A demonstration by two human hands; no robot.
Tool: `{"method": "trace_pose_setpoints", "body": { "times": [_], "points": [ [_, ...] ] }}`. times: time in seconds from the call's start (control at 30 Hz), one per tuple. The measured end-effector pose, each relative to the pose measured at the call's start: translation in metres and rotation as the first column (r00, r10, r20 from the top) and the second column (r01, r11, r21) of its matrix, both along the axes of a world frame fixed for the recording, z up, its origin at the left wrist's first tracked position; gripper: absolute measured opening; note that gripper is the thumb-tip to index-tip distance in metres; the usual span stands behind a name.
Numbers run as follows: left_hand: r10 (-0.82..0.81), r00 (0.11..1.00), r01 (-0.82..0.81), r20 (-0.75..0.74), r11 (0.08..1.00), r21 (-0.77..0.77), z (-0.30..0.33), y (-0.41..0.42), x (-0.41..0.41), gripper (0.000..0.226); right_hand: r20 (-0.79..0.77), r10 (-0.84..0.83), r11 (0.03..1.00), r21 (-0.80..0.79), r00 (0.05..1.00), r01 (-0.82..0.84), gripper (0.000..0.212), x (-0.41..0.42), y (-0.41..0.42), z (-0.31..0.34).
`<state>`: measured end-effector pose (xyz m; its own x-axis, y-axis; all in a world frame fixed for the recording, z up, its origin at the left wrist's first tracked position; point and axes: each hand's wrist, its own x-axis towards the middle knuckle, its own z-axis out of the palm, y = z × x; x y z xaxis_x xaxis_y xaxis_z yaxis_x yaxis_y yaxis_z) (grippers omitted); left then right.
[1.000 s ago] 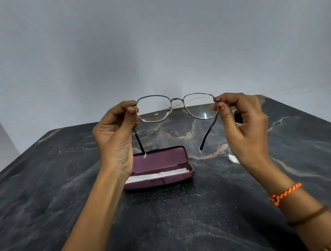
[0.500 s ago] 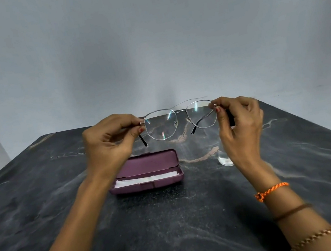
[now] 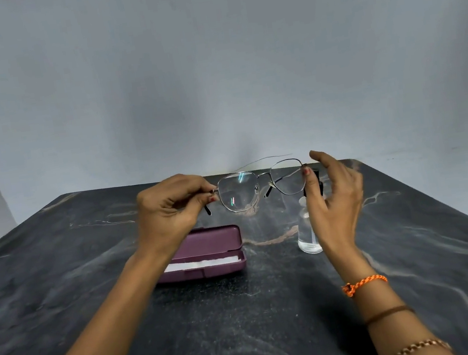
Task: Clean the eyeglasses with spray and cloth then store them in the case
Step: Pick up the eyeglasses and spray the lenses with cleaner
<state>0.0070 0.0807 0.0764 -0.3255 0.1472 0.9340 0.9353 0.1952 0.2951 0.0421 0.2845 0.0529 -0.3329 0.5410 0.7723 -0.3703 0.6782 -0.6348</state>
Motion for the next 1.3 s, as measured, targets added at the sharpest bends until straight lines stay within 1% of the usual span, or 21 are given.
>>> {"method": "trace_pose_setpoints", "body": {
  "times": [0.1, 0.2, 0.23, 0.3, 0.37, 0.4, 0.5, 0.6, 0.67, 0.83, 0.9, 0.97, 1.03, 1.17, 1.3],
  "points": [
    [-0.016, 0.999, 0.014, 0.048, 0.999, 0.044, -0.002, 0.006, -0.005, 0.024, 0.01, 0.016, 1.0, -0.021, 1.0, -0.016, 0.029, -0.002, 0.004, -0.002],
    [-0.018, 0.995, 0.008, 0.096, 0.995, 0.099, -0.006, 0.014, -0.014, 0.03, 0.013, -0.031, 0.999, 0.009, 0.999, 0.031, 0.037, -0.002, 0.005, -0.006],
    [-0.013, 0.994, 0.001, 0.105, 0.994, 0.109, -0.006, 0.016, -0.018, 0.03, 0.02, -0.049, 0.998, 0.043, 0.999, 0.048, 0.039, -0.002, 0.005, -0.008],
    [0.006, 0.993, -0.019, 0.115, 0.994, 0.112, -0.005, 0.021, -0.027, 0.027, 0.071, -0.065, 0.986, 0.161, 0.995, 0.053, 0.043, -0.003, 0.007, -0.015],
    [0.034, 0.993, -0.046, 0.113, 0.993, 0.106, -0.004, 0.025, -0.037, 0.023, 0.147, -0.069, 0.96, 0.278, 0.987, 0.026, 0.052, -0.006, 0.008, -0.025],
    [0.041, 0.993, -0.053, 0.11, 0.993, 0.108, -0.005, 0.028, -0.04, 0.021, 0.171, -0.072, 0.952, 0.306, 0.983, 0.016, 0.058, -0.007, 0.009, -0.029],
    [0.064, 0.993, -0.075, 0.098, 0.991, 0.113, -0.01, 0.037, -0.044, 0.018, 0.193, -0.082, 0.957, 0.29, 0.978, 0.023, 0.073, -0.011, 0.011, -0.034],
    [0.083, 0.992, -0.095, 0.096, 0.987, 0.13, -0.017, 0.043, -0.047, 0.015, 0.197, -0.032, 0.968, 0.25, 0.98, -0.019, 0.082, -0.011, 0.009, -0.038],
    [0.083, 0.99, -0.099, 0.11, 0.984, 0.149, -0.021, 0.044, -0.051, 0.015, 0.176, -0.016, 0.967, 0.254, 0.984, -0.029, 0.079, -0.013, 0.008, -0.037],
    [0.083, 0.992, -0.097, 0.1, 0.985, 0.146, -0.023, 0.042, -0.056, 0.014, 0.139, -0.053, 0.955, 0.296, 0.989, 0.01, 0.069, -0.015, 0.001, -0.028],
    [0.078, 0.991, -0.095, 0.108, 0.983, 0.16, -0.023, 0.042, -0.058, 0.015, 0.104, -0.03, 0.955, 0.296, 0.994, -0.002, 0.067, -0.014, -0.007, -0.023],
    [0.072, 0.99, -0.094, 0.124, 0.979, 0.179, -0.022, 0.041, -0.059, 0.015, 0.086, -0.002, 0.942, 0.334, 0.996, -0.027, 0.066, -0.013, -0.015, -0.02],
    [0.072, 0.99, -0.094, 0.125, 0.979, 0.181, -0.023, 0.042, -0.059, 0.014, 0.097, 0.004, 0.929, 0.369, 0.995, -0.04, 0.064, -0.011, -0.02, -0.018],
    [0.062, 0.989, -0.087, 0.137, 0.979, 0.183, -0.023, 0.044, -0.057, 0.013, 0.11, 0.026, 0.927, 0.37, 0.994, -0.065, 0.058, -0.008, -0.021, -0.016],
    [0.062, 0.989, -0.082, 0.134, 0.985, 0.154, -0.022, 0.048, -0.054, 0.012, 0.114, 0.058, 0.93, 0.355, 0.992, -0.095, 0.063, -0.007, -0.019, -0.015]
  ]
}}
